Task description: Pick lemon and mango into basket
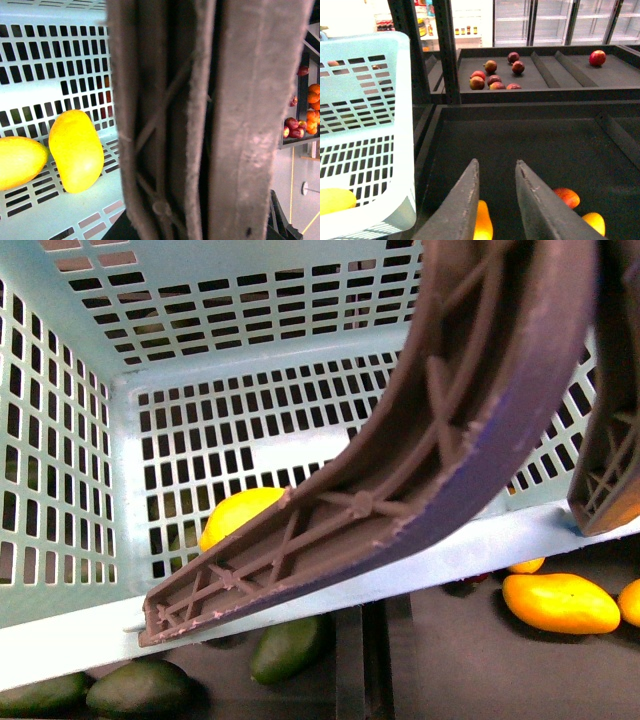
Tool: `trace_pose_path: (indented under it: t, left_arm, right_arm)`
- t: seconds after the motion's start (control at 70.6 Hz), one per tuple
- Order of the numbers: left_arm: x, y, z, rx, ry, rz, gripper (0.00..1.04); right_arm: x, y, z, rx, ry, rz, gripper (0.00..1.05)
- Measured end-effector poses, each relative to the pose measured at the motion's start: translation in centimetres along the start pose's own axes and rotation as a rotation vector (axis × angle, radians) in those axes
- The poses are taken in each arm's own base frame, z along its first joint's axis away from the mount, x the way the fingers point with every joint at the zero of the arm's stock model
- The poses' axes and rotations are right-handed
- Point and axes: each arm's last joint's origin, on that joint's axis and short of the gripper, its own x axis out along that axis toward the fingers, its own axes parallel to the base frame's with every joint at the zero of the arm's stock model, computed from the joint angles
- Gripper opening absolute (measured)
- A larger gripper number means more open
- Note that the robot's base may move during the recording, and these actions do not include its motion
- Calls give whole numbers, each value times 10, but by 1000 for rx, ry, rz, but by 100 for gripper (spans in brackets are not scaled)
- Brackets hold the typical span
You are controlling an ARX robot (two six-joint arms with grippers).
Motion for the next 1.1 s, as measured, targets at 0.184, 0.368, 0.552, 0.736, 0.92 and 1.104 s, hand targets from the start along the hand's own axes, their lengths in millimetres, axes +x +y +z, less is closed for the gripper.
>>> trace_pose_path:
  t: [0.184,0.368,0.552,0.736,0.92,1.104]
  left_arm:
    - [0,0,0,0,0,-1,16]
    - [1,-3,-3,7,23,-19,16]
    - [1,-2,-2,0,12,-9,16]
    - [0,0,-1,0,-3,5,16]
    - [0,0,0,1,-3,5,16]
    - [1,0,-1,-1,8,-3,16]
  right_arm:
    - [0,0,0,0,0,0,65]
    - [0,0,0,0,1,-3,97]
    - [0,0,0,0,2,-2,96]
    - [0,0,0,-1,2,0,96]
    - [0,0,0,-1,1,2,96]
    - [0,0,0,-1,0,0,96]
